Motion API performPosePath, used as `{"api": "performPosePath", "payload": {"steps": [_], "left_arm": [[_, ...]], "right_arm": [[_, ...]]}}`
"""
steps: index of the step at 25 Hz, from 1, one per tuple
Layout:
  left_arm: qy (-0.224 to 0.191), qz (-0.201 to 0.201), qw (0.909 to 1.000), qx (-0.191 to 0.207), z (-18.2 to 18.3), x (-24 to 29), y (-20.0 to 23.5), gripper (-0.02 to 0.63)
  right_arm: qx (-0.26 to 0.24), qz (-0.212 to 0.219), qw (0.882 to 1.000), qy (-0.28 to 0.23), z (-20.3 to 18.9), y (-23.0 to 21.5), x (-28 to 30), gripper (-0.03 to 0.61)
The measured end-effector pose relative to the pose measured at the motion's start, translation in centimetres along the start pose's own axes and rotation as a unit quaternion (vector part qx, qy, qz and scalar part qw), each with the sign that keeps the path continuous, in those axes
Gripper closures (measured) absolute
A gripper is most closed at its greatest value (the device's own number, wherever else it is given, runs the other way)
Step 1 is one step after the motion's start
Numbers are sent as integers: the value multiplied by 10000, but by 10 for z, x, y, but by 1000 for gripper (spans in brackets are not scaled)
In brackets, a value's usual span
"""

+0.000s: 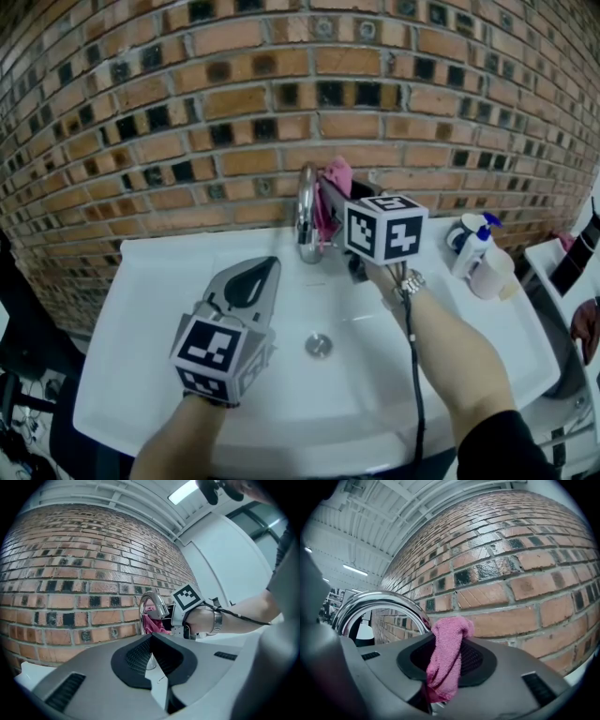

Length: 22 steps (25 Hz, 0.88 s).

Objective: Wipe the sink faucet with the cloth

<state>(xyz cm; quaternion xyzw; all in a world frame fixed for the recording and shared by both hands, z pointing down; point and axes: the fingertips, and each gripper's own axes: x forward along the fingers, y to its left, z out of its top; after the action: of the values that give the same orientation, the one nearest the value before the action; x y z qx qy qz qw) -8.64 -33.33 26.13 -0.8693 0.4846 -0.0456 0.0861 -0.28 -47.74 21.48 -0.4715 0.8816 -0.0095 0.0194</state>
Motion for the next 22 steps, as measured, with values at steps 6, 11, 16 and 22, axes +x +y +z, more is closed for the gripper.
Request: {"api": "performPosePath", "payload": {"steps": [6, 11, 16, 22], "left_arm": [[-33, -39, 9999, 121, -1, 1, -1, 611], [-38, -49, 9999, 140, -1, 2, -1, 611], [3, -33, 9999, 108, -1, 2, -2, 611], [-22, -72, 9998, 186, -1, 2, -2, 611]], "right_arm": [[-87, -69, 9996, 242, -17, 0, 1, 476], [-105, -86, 9990, 421, -33, 1, 1, 479], [-175, -53, 9979, 629, -53, 6, -1, 479], [-476, 43, 9957, 797, -79, 23, -4, 479]]}}
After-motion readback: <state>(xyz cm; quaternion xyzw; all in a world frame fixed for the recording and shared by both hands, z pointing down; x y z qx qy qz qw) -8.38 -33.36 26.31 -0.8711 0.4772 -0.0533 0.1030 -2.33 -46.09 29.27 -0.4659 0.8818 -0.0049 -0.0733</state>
